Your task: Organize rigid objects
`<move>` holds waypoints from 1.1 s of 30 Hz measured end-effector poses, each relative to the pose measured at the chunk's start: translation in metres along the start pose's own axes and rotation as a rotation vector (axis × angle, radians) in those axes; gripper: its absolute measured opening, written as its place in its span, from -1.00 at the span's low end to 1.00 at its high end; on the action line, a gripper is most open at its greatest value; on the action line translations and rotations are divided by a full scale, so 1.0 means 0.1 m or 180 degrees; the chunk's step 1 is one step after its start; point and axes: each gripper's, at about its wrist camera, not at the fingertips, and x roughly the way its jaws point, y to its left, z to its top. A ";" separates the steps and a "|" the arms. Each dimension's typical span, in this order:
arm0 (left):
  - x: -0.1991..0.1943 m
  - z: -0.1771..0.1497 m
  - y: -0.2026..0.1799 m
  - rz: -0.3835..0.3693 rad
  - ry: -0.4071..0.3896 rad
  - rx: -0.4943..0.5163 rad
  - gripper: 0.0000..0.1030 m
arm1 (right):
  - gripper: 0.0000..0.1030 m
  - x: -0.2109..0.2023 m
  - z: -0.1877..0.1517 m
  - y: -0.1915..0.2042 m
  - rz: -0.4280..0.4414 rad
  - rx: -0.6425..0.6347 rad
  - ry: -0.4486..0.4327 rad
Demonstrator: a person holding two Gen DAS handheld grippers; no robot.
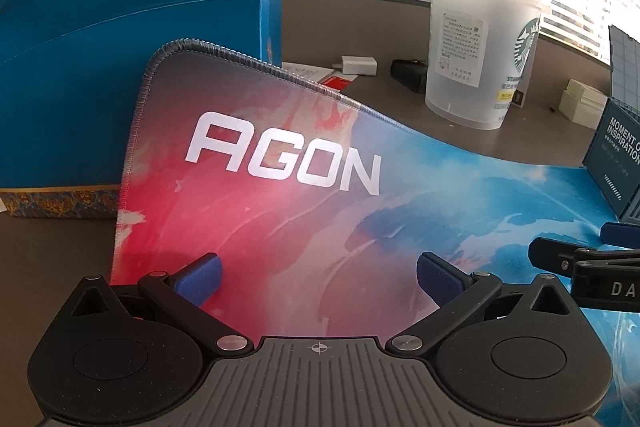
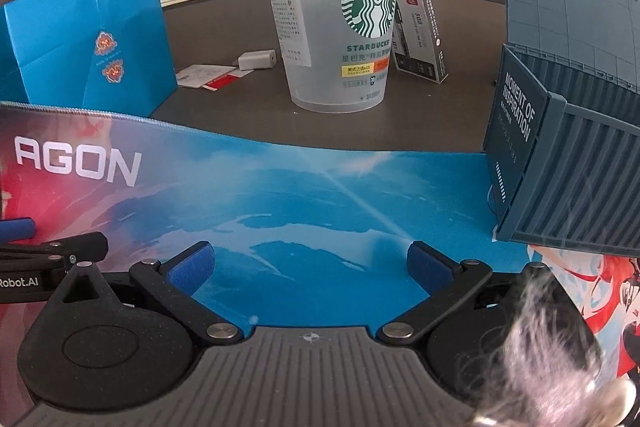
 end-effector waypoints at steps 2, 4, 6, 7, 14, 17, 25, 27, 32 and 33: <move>0.00 0.00 0.00 0.0009 0.0005 0.0006 1.00 | 1.00 0.02 0.00 0.02 -0.0031 -0.0025 0.0012; 0.01 0.00 -0.01 0.0022 0.0010 0.0020 1.00 | 1.00 0.03 0.01 0.04 -0.0065 -0.0046 0.0024; 0.01 0.00 -0.02 0.0041 0.0019 0.0042 1.00 | 1.00 0.05 0.02 0.06 -0.0105 -0.0077 0.0040; 0.02 0.00 -0.03 0.0049 0.0023 0.0052 1.00 | 1.00 0.05 0.02 0.07 -0.0120 -0.0098 0.0046; 0.03 0.00 -0.03 0.0052 0.0024 0.0054 1.00 | 1.00 0.06 0.01 0.09 -0.0105 -0.0085 0.0041; 0.04 0.00 -0.05 0.0078 0.0037 0.0086 1.00 | 1.00 0.05 0.01 0.07 -0.0102 -0.0082 0.0038; 0.03 0.01 -0.04 0.0084 0.0035 0.0094 1.00 | 1.00 0.05 0.02 0.07 -0.0115 -0.0098 0.0045; 0.04 0.01 -0.04 0.0085 0.0035 0.0095 1.00 | 1.00 0.05 0.01 0.07 -0.0112 -0.0094 0.0043; 0.04 0.01 -0.04 0.0085 0.0034 0.0094 1.00 | 1.00 0.05 0.02 0.07 -0.0112 -0.0095 0.0044; 0.04 0.01 -0.04 0.0085 0.0034 0.0096 1.00 | 1.00 0.05 0.02 0.07 -0.0113 -0.0096 0.0044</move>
